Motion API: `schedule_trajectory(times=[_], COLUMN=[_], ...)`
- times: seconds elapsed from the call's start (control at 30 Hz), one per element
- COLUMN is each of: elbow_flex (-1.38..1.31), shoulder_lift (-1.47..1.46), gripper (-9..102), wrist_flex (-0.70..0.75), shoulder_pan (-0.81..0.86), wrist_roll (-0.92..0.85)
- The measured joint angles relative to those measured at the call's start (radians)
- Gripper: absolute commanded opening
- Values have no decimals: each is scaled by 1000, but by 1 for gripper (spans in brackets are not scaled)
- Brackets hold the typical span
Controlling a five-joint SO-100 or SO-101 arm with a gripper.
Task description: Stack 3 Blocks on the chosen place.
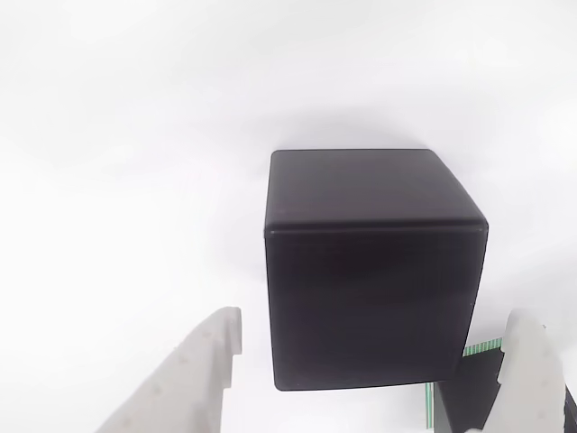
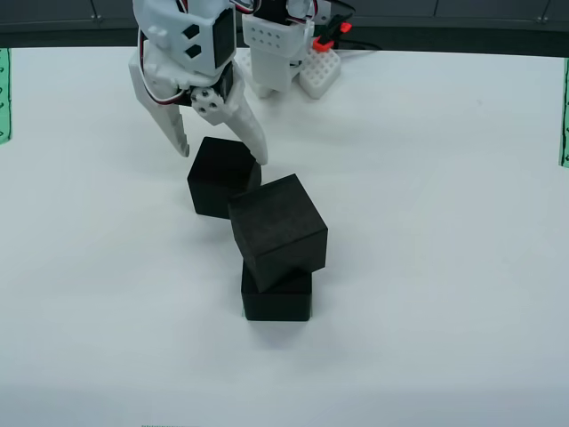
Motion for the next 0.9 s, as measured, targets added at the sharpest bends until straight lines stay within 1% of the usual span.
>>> schedule_trajectory(times=[0.27,0.4,0.47,0.53,0.73,0.9], elbow_flex=[49,75,78,74,2,-77], shoulder_lift=[-38,-41,-41,-26,-40,-40], gripper=[35,25,22,21,20,20], wrist_flex=[-69,-97,-97,-74,101,140], shoulder_pan=[0,-17,-29,-41,-120,-189], wrist_roll=[0,0,0,5,103,236])
